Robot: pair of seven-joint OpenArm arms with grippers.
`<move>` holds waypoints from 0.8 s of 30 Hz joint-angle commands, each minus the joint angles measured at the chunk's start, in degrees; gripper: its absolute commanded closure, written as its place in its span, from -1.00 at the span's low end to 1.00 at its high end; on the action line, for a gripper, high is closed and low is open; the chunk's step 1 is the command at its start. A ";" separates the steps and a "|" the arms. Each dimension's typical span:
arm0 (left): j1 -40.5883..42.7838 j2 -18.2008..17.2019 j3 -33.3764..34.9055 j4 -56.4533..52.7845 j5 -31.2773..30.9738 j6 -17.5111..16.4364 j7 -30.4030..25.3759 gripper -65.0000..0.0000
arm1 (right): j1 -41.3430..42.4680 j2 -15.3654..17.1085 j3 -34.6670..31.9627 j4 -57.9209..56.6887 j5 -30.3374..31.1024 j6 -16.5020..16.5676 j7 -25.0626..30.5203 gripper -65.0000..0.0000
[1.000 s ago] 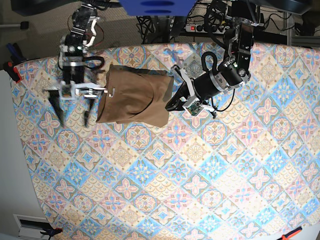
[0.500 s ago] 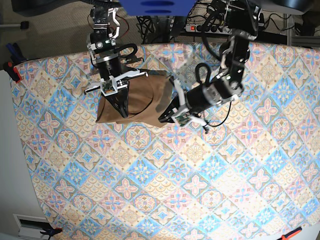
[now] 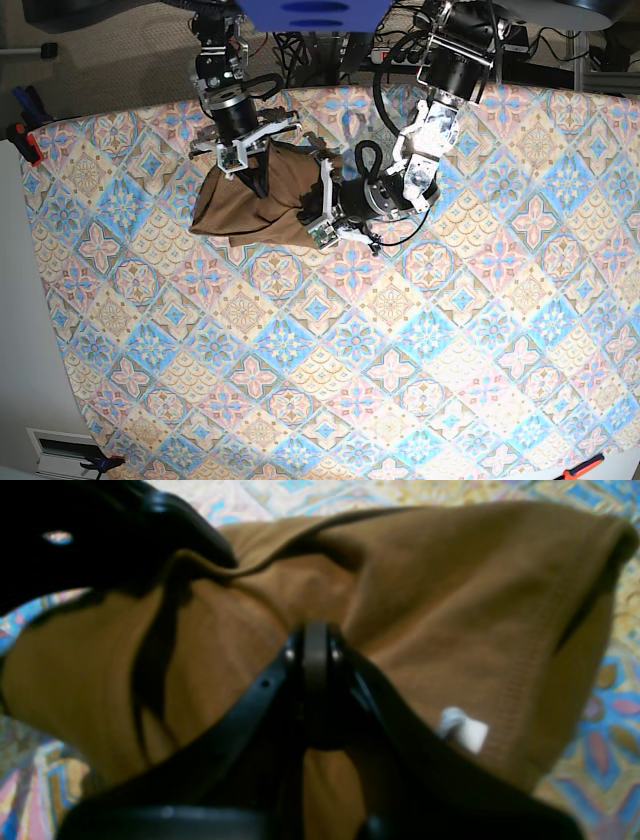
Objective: Layout the t-shirt on the table in an organized manner, then fold the t-shirt properly
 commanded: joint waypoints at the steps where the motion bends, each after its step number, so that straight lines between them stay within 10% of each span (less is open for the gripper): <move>1: -0.62 0.15 -0.01 -0.56 0.66 -0.16 1.15 1.00 | -0.14 -0.14 -0.05 -0.72 0.02 0.26 -0.34 1.00; 24: -4.05 2.70 0.26 11.40 0.66 -0.16 1.59 1.00 | -2.17 -0.14 1.18 21.34 -0.07 0.08 -4.65 1.00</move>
